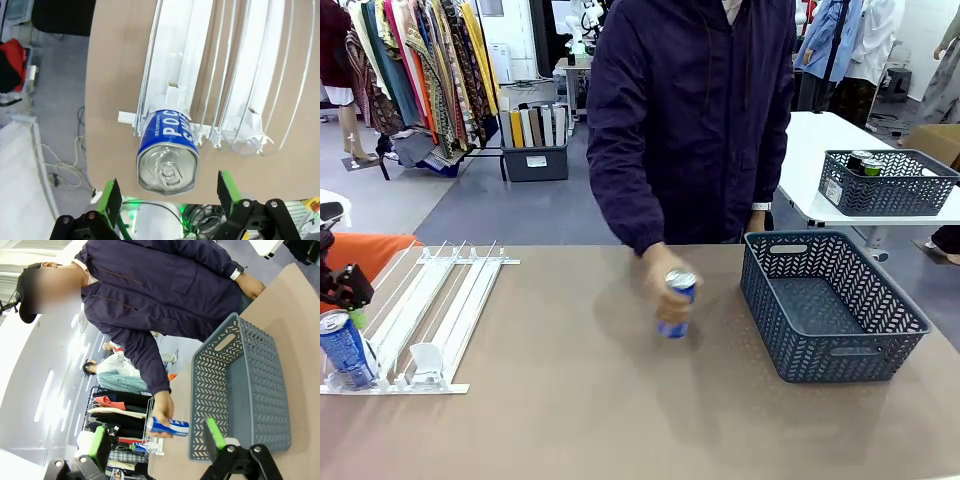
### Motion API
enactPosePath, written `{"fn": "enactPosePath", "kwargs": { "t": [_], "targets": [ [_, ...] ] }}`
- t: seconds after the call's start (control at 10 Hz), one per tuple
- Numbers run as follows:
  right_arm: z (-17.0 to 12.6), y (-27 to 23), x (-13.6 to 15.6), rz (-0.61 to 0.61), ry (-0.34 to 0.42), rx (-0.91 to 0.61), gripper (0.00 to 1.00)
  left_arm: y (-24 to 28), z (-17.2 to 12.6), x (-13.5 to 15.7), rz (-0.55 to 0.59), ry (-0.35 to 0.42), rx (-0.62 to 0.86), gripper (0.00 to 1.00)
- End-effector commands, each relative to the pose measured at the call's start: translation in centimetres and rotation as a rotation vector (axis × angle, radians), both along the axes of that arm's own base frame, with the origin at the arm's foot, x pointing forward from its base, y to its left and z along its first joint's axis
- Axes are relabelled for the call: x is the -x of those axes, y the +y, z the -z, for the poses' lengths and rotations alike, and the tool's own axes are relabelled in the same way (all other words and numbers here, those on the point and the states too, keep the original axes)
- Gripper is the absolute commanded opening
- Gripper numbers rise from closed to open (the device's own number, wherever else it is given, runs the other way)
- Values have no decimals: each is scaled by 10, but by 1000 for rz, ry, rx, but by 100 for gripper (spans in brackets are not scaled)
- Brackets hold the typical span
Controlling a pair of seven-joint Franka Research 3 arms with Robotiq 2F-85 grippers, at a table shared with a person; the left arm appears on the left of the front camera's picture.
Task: Retrieve and store the cans from the dispenser.
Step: Pick up one can from the Automatic Can Dispenser and place it in the middle of the table.
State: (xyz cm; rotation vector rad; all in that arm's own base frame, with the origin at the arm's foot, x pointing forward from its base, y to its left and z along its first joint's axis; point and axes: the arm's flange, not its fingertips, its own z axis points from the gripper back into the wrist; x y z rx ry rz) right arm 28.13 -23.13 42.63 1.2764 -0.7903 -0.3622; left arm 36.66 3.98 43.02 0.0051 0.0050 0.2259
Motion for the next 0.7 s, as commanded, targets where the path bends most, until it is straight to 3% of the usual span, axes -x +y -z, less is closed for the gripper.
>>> {"fn": "enactPosePath", "kwargs": {
  "t": [0.0,0.6],
  "targets": [
    [-5,0,-2,6,-4,-17,100,2,5,-8,-12,26,15,100],
    [-5,0,-2,6,-4,-17,100,6,14,-16,-20,42,42,100]
  ]
}}
